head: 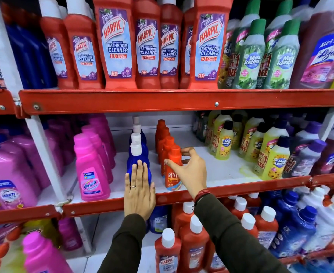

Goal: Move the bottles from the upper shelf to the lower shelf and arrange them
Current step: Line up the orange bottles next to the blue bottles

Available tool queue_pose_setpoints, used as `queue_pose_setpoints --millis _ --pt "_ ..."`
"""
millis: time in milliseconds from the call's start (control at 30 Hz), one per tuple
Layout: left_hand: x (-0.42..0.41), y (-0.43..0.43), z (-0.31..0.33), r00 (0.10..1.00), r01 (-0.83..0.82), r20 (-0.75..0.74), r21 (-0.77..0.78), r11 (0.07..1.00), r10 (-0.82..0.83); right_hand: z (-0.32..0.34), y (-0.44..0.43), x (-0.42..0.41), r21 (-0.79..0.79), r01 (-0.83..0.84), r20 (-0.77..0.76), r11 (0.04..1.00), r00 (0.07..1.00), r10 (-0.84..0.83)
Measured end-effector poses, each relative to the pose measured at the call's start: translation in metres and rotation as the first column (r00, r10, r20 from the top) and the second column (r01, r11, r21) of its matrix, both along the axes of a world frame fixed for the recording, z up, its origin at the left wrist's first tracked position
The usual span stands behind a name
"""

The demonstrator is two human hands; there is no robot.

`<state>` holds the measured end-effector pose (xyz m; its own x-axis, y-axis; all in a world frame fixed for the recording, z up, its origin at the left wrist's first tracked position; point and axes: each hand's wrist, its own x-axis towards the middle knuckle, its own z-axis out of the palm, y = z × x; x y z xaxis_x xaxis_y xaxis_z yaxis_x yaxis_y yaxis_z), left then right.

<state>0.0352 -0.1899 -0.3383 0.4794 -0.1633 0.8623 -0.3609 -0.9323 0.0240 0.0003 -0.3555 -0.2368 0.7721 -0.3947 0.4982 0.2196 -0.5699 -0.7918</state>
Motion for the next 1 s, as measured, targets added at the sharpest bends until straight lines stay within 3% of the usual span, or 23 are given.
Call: queue_pose_setpoints --millis 200,367,467,533,600,667,767,833,1000 --pt "-0.003 0.001 -0.001 0.999 -0.027 -0.033 0.02 0.999 0.028 -0.005 0.001 -0.004 0.093 -0.129 -0.01 0.987 0.991 0.13" --pt "-0.015 -0.001 0.007 0.994 0.006 -0.11 -0.022 1.0 -0.009 -0.025 -0.001 -0.021 0.428 -0.316 0.006 0.847 0.938 0.347" --pt "-0.027 -0.01 0.013 0.959 0.204 -0.183 -0.074 0.976 -0.214 -0.037 -0.002 -0.027 0.564 -0.337 -0.019 0.754 0.907 0.42" --pt "-0.035 -0.022 0.018 0.863 0.394 -0.256 -0.198 0.898 -0.435 -0.042 -0.002 -0.027 0.614 -0.364 -0.011 0.7 0.883 0.469" --pt "-0.043 -0.036 0.027 0.73 0.463 -0.331 -0.402 0.79 -0.597 -0.04 -0.002 -0.031 0.625 -0.391 -0.008 0.676 0.862 0.507" --pt "-0.049 -0.05 0.035 0.619 0.386 -0.39 -0.604 0.697 -0.682 -0.035 -0.002 -0.035 0.645 -0.402 -0.012 0.65 0.845 0.535" --pt "-0.051 -0.064 0.046 0.469 0.134 -0.385 -0.859 0.495 -0.795 -0.032 -0.003 -0.037 0.629 -0.426 -0.03 0.65 0.823 0.568" --pt "-0.048 -0.066 0.052 0.407 0.023 -0.381 -0.904 0.426 -0.83 -0.034 -0.002 -0.036 0.621 -0.406 -0.064 0.671 0.826 0.56" --pt "-0.047 -0.067 0.054 0.363 -0.064 -0.371 -0.925 0.374 -0.855 -0.038 -0.003 -0.03 0.621 -0.391 -0.087 0.68 0.827 0.555"
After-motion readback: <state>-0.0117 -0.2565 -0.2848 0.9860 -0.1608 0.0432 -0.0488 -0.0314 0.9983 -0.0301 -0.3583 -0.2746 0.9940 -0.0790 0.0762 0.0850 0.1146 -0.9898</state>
